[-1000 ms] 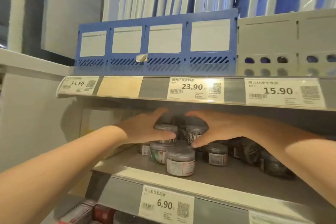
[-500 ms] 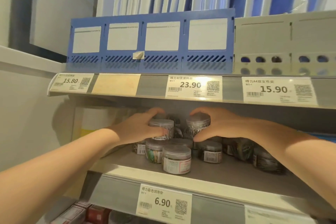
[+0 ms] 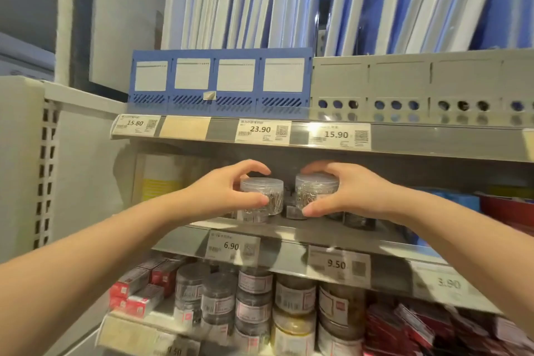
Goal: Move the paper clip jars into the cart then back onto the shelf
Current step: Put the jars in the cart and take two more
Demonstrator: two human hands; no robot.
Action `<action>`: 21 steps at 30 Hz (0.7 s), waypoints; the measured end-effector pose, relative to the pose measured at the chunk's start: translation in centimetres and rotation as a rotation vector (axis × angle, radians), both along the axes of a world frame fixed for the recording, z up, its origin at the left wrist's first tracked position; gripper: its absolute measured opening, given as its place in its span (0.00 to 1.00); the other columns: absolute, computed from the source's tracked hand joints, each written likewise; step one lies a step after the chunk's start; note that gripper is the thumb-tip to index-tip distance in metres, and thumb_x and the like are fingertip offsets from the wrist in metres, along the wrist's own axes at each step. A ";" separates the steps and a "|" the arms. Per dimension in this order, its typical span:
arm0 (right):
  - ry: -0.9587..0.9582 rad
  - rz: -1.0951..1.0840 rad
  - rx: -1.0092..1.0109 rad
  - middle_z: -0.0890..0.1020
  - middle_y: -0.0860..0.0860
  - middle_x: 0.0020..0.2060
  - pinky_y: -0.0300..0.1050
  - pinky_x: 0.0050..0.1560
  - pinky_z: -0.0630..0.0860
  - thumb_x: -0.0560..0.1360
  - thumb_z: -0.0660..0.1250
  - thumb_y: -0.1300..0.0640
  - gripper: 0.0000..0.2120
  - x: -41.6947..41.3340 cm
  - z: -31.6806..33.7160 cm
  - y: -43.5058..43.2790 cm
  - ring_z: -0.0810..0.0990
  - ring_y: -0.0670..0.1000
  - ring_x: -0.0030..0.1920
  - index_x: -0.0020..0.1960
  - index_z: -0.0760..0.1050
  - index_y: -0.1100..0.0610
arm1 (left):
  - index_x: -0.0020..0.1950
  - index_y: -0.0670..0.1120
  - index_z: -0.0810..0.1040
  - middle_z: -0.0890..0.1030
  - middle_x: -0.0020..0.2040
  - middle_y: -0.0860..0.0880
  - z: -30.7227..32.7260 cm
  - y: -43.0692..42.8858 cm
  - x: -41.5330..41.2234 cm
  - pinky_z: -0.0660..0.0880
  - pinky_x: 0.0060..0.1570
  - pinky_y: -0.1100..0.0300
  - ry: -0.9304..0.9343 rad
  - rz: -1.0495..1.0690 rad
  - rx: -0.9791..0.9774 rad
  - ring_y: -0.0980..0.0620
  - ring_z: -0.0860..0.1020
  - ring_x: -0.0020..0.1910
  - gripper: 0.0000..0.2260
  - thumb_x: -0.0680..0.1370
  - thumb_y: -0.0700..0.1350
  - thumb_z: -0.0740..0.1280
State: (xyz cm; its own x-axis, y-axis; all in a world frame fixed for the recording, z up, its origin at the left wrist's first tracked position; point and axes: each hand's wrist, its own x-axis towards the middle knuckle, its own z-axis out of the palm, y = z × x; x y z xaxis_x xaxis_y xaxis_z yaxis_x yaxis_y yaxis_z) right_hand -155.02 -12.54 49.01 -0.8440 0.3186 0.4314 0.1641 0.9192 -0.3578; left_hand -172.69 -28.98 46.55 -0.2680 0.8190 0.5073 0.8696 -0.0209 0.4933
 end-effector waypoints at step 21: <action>0.017 -0.455 -0.162 0.71 0.39 0.60 0.41 0.56 0.70 0.64 0.76 0.45 0.30 26.6 -9.1 -25.1 0.69 0.42 0.60 0.62 0.67 0.39 | 0.57 0.60 0.73 0.79 0.54 0.52 -6.6 -13.5 22.1 0.79 0.52 0.54 -0.143 -0.678 -0.178 0.53 0.81 0.48 0.17 0.73 0.45 0.71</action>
